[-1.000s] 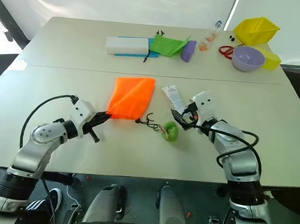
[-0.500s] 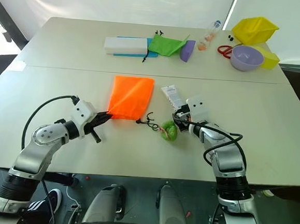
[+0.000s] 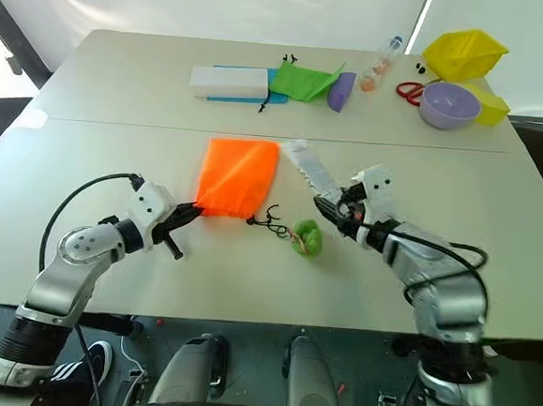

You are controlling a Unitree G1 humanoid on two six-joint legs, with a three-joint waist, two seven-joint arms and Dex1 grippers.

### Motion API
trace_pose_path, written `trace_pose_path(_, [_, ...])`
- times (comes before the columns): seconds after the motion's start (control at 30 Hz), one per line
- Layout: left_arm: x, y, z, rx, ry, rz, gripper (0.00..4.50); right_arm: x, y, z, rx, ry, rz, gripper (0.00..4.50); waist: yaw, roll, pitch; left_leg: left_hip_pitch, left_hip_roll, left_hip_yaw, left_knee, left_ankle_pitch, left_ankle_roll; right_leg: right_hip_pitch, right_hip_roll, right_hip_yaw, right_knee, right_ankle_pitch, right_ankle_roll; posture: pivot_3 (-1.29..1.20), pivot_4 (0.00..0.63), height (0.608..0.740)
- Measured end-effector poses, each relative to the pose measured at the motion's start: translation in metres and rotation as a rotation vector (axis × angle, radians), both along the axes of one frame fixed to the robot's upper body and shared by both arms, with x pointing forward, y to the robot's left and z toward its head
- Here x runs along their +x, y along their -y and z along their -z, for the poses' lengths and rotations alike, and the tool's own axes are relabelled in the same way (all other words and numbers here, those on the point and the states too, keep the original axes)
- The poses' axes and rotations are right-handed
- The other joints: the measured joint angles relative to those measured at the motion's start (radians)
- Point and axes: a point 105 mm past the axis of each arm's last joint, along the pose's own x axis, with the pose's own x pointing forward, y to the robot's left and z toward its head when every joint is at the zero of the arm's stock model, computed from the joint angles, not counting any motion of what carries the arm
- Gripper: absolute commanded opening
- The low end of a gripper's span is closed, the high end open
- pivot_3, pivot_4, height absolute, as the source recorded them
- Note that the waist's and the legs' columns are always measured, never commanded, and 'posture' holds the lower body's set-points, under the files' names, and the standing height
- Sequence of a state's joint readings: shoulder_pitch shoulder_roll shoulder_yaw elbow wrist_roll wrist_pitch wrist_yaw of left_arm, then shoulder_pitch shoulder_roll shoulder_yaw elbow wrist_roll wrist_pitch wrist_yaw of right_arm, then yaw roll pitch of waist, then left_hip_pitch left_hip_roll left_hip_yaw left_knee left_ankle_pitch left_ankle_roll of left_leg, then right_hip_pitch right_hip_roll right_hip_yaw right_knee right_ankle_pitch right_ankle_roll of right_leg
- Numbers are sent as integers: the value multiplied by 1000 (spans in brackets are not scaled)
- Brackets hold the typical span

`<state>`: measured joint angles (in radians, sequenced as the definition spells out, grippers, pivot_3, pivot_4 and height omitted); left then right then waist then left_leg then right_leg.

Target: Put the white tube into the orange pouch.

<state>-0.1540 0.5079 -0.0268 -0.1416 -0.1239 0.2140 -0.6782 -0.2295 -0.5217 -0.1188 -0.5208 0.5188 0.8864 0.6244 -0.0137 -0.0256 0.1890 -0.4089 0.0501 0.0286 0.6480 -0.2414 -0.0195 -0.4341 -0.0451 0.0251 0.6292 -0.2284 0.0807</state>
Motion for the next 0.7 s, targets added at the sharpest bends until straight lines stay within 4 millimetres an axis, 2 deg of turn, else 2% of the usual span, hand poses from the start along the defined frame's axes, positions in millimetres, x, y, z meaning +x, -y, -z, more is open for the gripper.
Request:
trace_pose_path(0.07, [0, 0, -1, -5, 1, 1, 0, -29, -11, 8, -12, -69, -142, 1828, 0, -1, -1, 1, 0, -1, 0, 0, 0, 1, 0, -1, 0, 0, 0, 0, 150, 740])
trace_pose_path(0.13, [2, 2, -3, -28, -6, 4, 0, -46, -17, 24, -25, -165, -219, 1828, 0, -1, -1, 1, 0, 0, 2, 0, 0, 1, -1, 0, 0, 0, -1, 0, 150, 740])
trace_pose_path(0.27, [3, 8, -9, -75, -21, 18, 0, -63, -28, 44, -69, -243, -308, 1828, -3, -1, -1, 1, 0, -1, 5, 0, 0, 2, -1, 0, -1, 0, -1, 0, 150, 740])
trace_pose_path(0.33, [3, 9, -11, -75, -18, 23, 0, -61, -36, 51, -72, -233, -322, 1828, -5, -1, -1, 2, 0, -1, 5, 0, 0, 2, 0, 0, -1, 1, -2, 0, 150, 740])
trace_pose_path(0.47, [1, 9, -12, -74, -25, 32, 0, -36, -47, 71, -98, -192, -244, 1828, -4, -2, -1, 1, 0, -1, 4, 0, 0, 1, 0, -1, -1, 3, -5, 0, 150, 740])
trace_pose_path(0.6, [-1, 4, -10, -61, -31, 16, 0, -19, -62, 61, -10, -136, -175, 1828, -3, -2, -1, 0, 0, -1, 2, 0, 0, -1, 1, 0, 0, 2, -4, 0, 150, 740])
trace_pose_path(0.7, [-3, -1, -11, -49, -32, 4, 0, -11, -63, 62, 12, -132, -118, 1828, 2, -2, -1, 0, -1, -1, 1, 0, 0, -1, 0, 0, -1, 1, -2, 0, 150, 740])
